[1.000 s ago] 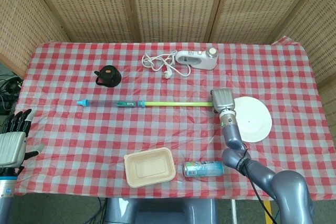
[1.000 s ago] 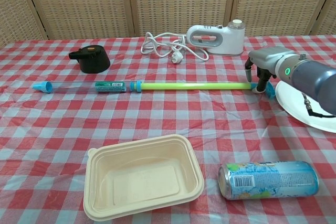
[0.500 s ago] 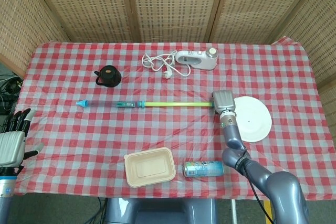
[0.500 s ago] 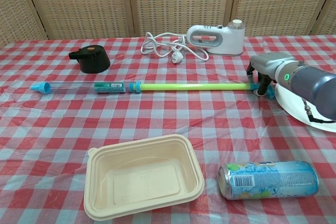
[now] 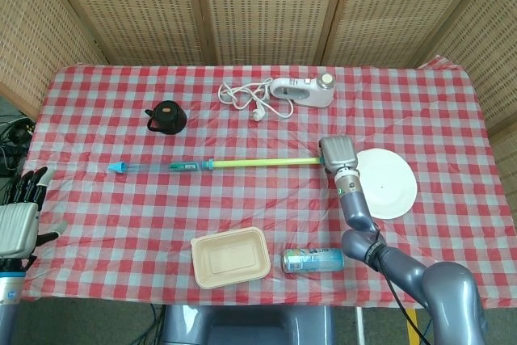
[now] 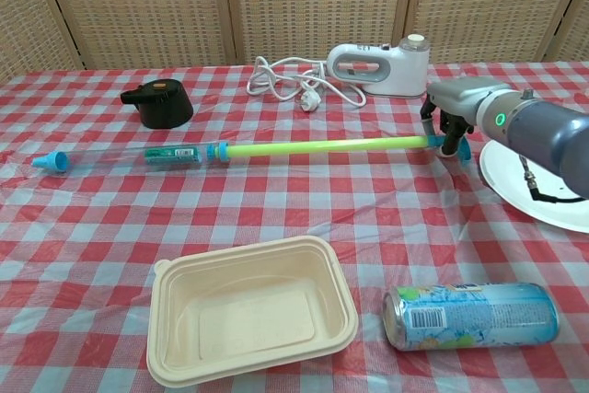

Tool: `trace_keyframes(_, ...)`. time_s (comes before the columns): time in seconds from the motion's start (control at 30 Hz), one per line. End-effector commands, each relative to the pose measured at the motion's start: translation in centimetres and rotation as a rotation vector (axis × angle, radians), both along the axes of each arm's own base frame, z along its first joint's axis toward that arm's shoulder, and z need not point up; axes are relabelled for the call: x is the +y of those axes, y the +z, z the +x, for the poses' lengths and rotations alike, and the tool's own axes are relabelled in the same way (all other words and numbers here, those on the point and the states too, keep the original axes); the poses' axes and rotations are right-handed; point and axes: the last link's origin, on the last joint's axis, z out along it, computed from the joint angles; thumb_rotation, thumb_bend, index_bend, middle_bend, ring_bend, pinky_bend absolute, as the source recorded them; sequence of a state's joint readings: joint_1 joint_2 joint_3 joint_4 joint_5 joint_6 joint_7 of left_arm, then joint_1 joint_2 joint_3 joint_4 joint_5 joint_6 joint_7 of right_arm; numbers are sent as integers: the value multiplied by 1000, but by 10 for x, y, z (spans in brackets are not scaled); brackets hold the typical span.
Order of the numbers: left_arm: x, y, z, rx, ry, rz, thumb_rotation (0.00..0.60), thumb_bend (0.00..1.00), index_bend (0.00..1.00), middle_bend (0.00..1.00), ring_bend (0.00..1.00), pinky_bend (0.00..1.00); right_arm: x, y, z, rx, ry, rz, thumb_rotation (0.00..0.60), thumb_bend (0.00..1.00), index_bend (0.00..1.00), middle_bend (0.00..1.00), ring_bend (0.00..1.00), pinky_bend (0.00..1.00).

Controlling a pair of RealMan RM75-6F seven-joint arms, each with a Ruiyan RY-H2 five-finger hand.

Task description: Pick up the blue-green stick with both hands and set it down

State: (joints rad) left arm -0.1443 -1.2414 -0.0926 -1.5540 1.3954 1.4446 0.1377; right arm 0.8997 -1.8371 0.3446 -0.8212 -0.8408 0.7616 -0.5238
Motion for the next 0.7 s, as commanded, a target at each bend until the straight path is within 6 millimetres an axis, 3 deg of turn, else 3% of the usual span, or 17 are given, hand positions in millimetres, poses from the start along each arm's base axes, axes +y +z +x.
trace_keyframes(0.03, -1, 1, 2, -7, -6, 0, 600, 210, 0, 0, 0, 0, 2, 21, 6, -22, 12, -39, 600, 518, 774, 1000, 1000, 558)
trace_keyframes(0.43, 6, 15, 16, -16, -42, 6, 600, 212, 0, 0, 0, 0, 28, 54, 24, -97, 3, -23, 600, 518, 784, 1000, 1000, 558)
trace_keyframes(0.7, 34, 32, 46, 12, -91, -13, 600, 214, 0, 0, 0, 0, 41, 66, 37, -111, 37, -20, 600, 518, 790, 1000, 1000, 558)
